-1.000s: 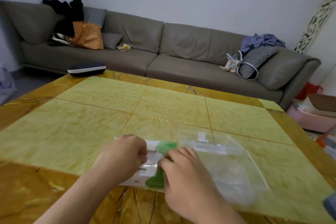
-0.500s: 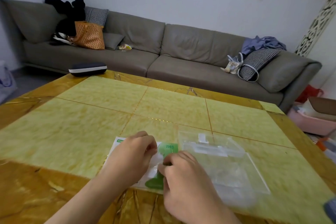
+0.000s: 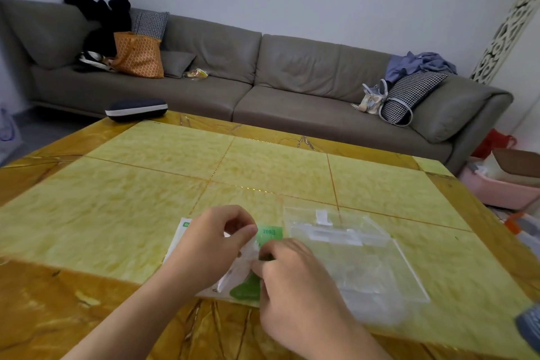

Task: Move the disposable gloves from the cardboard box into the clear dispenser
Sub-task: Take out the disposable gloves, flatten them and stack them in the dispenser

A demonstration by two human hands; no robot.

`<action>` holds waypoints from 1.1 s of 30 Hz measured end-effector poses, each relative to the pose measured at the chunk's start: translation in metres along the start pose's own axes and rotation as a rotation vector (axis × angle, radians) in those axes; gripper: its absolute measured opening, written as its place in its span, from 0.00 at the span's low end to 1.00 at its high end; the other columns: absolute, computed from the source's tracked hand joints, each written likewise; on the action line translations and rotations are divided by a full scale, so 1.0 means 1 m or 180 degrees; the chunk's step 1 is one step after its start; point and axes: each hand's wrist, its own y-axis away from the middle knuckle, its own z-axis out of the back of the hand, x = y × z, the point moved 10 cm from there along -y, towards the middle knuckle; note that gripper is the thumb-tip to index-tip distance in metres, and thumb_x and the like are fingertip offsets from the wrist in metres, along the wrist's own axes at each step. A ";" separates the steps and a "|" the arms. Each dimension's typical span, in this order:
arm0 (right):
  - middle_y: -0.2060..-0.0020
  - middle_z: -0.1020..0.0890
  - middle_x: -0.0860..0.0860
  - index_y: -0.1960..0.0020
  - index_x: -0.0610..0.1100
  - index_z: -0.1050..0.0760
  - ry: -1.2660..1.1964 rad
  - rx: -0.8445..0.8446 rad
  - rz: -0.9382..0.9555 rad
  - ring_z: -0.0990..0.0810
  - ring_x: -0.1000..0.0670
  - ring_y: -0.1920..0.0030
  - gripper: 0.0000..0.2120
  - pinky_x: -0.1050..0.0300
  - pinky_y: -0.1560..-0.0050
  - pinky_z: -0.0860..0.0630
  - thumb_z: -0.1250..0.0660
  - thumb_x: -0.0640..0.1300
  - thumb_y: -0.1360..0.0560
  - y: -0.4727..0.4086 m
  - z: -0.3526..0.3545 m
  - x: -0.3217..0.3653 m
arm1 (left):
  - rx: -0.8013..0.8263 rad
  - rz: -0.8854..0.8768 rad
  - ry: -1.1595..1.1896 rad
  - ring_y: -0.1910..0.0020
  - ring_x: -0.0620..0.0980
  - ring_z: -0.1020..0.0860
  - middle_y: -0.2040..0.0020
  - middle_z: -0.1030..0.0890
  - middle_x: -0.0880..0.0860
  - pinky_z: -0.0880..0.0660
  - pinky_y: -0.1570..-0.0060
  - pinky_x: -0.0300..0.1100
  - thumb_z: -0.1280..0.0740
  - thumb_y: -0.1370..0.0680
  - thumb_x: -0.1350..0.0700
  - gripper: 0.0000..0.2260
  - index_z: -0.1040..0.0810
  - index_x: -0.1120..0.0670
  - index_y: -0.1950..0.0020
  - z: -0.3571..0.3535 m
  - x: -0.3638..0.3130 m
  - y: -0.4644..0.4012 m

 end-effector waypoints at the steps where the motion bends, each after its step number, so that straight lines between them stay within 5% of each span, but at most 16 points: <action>1: 0.41 0.26 0.50 0.36 0.45 0.17 -0.0017 -0.0018 -0.0028 0.33 0.46 0.35 0.16 0.53 0.35 0.28 0.35 0.41 0.23 0.001 0.001 0.000 | 0.0019 -0.0030 -0.0167 0.59 0.42 0.18 0.60 0.17 0.43 0.19 0.56 0.42 0.29 0.20 0.52 0.06 0.18 0.45 0.56 0.002 0.001 -0.001; 3: 0.36 0.26 0.48 0.35 0.45 0.18 0.0027 -0.0068 -0.0025 0.35 0.46 0.31 0.17 0.52 0.27 0.33 0.35 0.42 0.22 0.002 0.005 0.001 | 0.0088 -0.0098 -0.0682 0.56 0.40 0.21 0.55 0.19 0.40 0.22 0.55 0.40 0.29 0.21 0.44 0.03 0.20 0.42 0.52 0.006 0.000 -0.001; 5: 0.35 0.26 0.48 0.35 0.45 0.18 0.0072 -0.0089 0.0009 0.36 0.47 0.30 0.17 0.56 0.20 0.50 0.35 0.42 0.22 0.002 0.008 0.005 | 0.0250 -0.0140 -0.1185 0.55 0.39 0.22 0.52 0.22 0.39 0.25 0.58 0.37 0.29 0.23 0.39 0.08 0.20 0.40 0.50 0.004 0.002 0.001; 7: 0.37 0.24 0.47 0.38 0.46 0.17 0.0105 -0.0009 -0.0023 0.34 0.47 0.31 0.16 0.61 0.25 0.68 0.35 0.41 0.23 0.001 0.009 0.007 | 0.0270 -0.0172 -0.1569 0.57 0.40 0.22 0.55 0.22 0.40 0.22 0.58 0.42 0.31 0.21 0.42 0.06 0.19 0.42 0.53 0.002 0.004 0.003; 9: 0.40 0.21 0.46 0.40 0.46 0.17 0.0124 0.0099 -0.0028 0.30 0.47 0.32 0.15 0.61 0.29 0.74 0.34 0.42 0.24 -0.001 0.006 0.009 | 0.0162 -0.0160 -0.1698 0.60 0.42 0.21 0.59 0.20 0.42 0.20 0.58 0.46 0.32 0.19 0.47 0.07 0.19 0.45 0.56 0.002 0.006 0.002; 14: 0.46 0.20 0.48 0.44 0.47 0.16 0.0185 0.0082 0.0049 0.27 0.49 0.36 0.13 0.58 0.22 0.69 0.34 0.43 0.26 -0.003 0.004 0.010 | 0.0167 -0.0181 -0.0930 0.62 0.41 0.20 0.65 0.18 0.40 0.24 0.62 0.37 0.29 0.20 0.50 0.08 0.17 0.44 0.59 0.003 0.000 0.002; 20: 0.51 0.20 0.52 0.45 0.47 0.16 0.0056 0.0038 0.0031 0.25 0.50 0.42 0.12 0.58 0.20 0.63 0.35 0.43 0.25 -0.003 0.009 0.009 | 0.0554 -0.0099 -0.0117 0.64 0.41 0.21 0.62 0.16 0.47 0.25 0.61 0.37 0.30 0.19 0.53 0.09 0.16 0.48 0.58 -0.004 -0.011 0.007; 25: 0.51 0.20 0.52 0.44 0.48 0.16 0.0146 0.0051 0.0019 0.24 0.48 0.43 0.14 0.57 0.18 0.60 0.36 0.44 0.25 -0.004 0.002 0.006 | 0.0071 0.0383 0.1671 0.60 0.55 0.26 0.57 0.21 0.64 0.30 0.53 0.52 0.30 0.20 0.51 0.12 0.18 0.61 0.52 0.029 -0.001 0.003; 30: 0.42 0.19 0.51 0.37 0.48 0.18 0.0008 0.0000 -0.0036 0.26 0.49 0.37 0.16 0.56 0.17 0.52 0.35 0.44 0.23 -0.003 0.007 0.006 | -0.0127 0.0701 0.1591 0.63 0.51 0.26 0.62 0.20 0.55 0.30 0.55 0.46 0.29 0.24 0.42 0.20 0.17 0.61 0.50 0.036 0.013 0.005; 33: 0.41 0.21 0.54 0.38 0.48 0.19 -0.0317 -0.0096 -0.0168 0.29 0.50 0.36 0.14 0.56 0.26 0.32 0.36 0.44 0.22 -0.002 0.013 0.000 | -0.0129 0.0787 0.1414 0.65 0.49 0.25 0.62 0.18 0.53 0.29 0.56 0.44 0.32 0.21 0.40 0.20 0.15 0.57 0.52 0.034 0.015 0.006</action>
